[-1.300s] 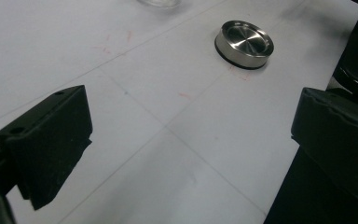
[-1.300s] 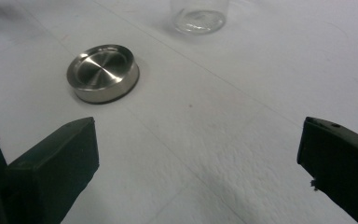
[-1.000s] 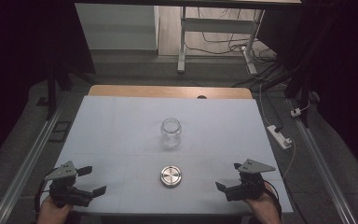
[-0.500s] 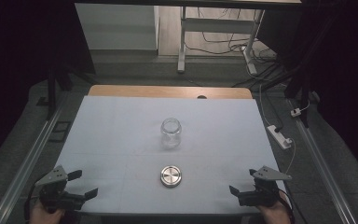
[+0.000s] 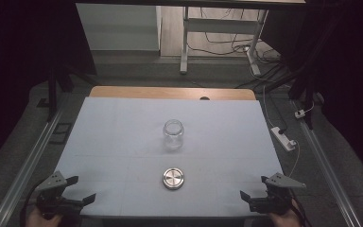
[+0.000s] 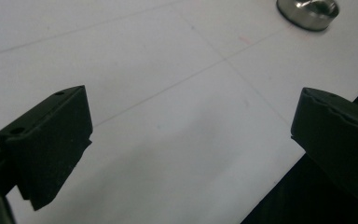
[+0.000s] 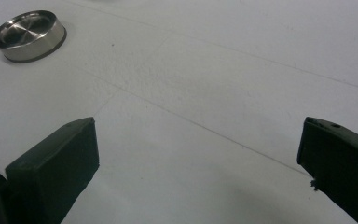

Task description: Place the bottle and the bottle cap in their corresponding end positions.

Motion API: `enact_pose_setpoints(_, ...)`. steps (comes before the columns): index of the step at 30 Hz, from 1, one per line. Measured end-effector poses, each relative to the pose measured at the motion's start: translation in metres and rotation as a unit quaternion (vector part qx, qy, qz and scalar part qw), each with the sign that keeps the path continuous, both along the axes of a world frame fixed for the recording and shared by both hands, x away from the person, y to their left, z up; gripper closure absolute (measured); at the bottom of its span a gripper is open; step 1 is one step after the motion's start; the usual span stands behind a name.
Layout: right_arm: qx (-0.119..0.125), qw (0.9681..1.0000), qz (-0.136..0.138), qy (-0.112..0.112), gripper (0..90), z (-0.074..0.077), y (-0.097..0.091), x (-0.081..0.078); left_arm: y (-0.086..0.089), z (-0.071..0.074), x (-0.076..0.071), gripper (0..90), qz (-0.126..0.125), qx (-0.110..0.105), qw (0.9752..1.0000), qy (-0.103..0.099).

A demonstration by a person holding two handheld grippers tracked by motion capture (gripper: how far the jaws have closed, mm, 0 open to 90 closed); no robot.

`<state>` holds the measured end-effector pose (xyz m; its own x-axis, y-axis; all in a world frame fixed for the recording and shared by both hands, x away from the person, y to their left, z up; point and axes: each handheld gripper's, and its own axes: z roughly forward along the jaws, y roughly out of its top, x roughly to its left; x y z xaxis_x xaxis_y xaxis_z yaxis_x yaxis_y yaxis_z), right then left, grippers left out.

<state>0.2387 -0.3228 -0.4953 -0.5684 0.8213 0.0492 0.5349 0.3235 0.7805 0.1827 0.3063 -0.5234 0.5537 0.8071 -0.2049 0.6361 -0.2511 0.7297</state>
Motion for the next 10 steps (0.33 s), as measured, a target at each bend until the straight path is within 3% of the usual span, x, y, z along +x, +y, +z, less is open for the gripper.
enact_pose_setpoints(4, -0.002, 1.0000, -0.002, 0.008, 0.0, -0.0002, -0.0013, -0.0008, 0.0001, -0.0006, -0.0023, 0.0, 0.002, 0.011, 0.9999, 0.003)
enact_pose_setpoints(10, -0.002, 0.9999, -0.005, 0.014, 0.0, -0.0010, -0.0018, 0.0000, 0.0017, -0.0011, -0.0013, 0.0, 0.006, 0.004, 0.9999, 0.010)
